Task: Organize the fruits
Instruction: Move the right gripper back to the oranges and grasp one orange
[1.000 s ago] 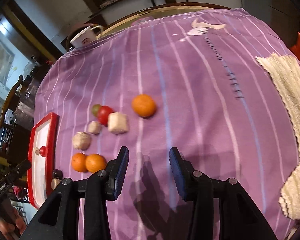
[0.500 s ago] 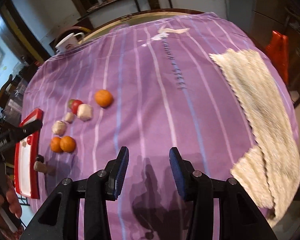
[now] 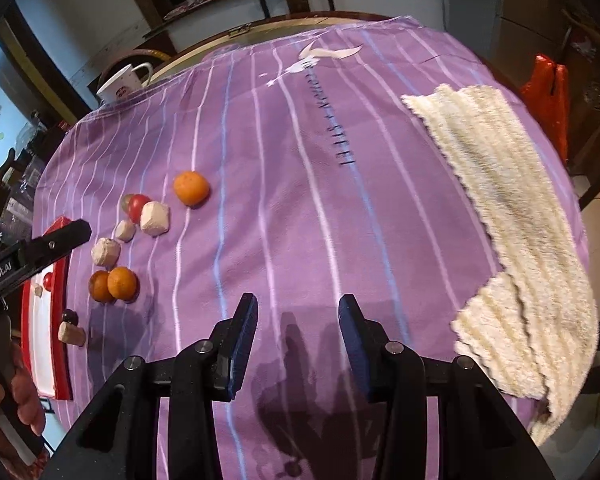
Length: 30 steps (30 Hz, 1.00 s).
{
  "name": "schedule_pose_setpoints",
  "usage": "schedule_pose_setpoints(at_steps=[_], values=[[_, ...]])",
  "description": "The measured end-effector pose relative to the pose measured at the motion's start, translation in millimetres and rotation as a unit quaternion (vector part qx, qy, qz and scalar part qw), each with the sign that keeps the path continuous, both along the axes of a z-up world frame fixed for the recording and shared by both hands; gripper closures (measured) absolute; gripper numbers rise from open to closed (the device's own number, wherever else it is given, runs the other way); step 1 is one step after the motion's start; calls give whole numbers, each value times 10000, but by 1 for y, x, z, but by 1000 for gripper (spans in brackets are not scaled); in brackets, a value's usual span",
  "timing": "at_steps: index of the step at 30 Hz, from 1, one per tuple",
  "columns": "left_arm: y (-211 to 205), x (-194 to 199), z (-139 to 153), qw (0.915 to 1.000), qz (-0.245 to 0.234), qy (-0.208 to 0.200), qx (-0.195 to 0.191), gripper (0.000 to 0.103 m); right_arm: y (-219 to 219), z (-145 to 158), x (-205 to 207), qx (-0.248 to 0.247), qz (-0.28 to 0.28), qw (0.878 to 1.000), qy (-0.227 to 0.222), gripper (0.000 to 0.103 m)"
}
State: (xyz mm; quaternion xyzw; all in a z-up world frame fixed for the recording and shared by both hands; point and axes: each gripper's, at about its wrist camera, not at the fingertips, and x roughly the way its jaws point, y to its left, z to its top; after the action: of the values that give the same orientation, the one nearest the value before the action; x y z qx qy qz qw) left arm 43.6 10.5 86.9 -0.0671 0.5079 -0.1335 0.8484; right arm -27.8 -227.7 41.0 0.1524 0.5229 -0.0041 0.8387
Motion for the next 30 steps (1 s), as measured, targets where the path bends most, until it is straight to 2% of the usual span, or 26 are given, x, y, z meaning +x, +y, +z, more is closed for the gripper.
schedule_pose_setpoints(at_steps=[7, 12, 16, 22, 23, 24, 27, 30], values=[[45, -19, -15, 9982, 472, 159, 321, 33, 20, -16, 25, 380, 346, 9987, 23, 57], [60, -31, -34, 9970, 573, 366, 370, 33, 36, -28, 48, 597, 654, 9960, 102, 57], [59, -32, -40, 9978, 481, 403, 223, 33, 50, -22, 69, 444, 963, 9943, -78, 57], [41, -19, -48, 9992, 152, 239, 291, 34, 60, -17, 103, 144, 1222, 9918, -339, 57], [40, -16, -49, 9993, 110, 215, 274, 36, 62, -17, 111, 73, 1286, 9910, -374, 57], [38, -13, -52, 9994, 71, 225, 256, 43, 65, -17, 116, 19, 1324, 9904, -398, 57], [41, -8, -54, 9997, 25, 215, 68, 49, 69, -18, 129, -75, 1425, 9889, -408, 57], [44, -9, -56, 9997, 13, 223, 42, 51, 75, -21, 135, -171, 1614, 9858, -430, 57]])
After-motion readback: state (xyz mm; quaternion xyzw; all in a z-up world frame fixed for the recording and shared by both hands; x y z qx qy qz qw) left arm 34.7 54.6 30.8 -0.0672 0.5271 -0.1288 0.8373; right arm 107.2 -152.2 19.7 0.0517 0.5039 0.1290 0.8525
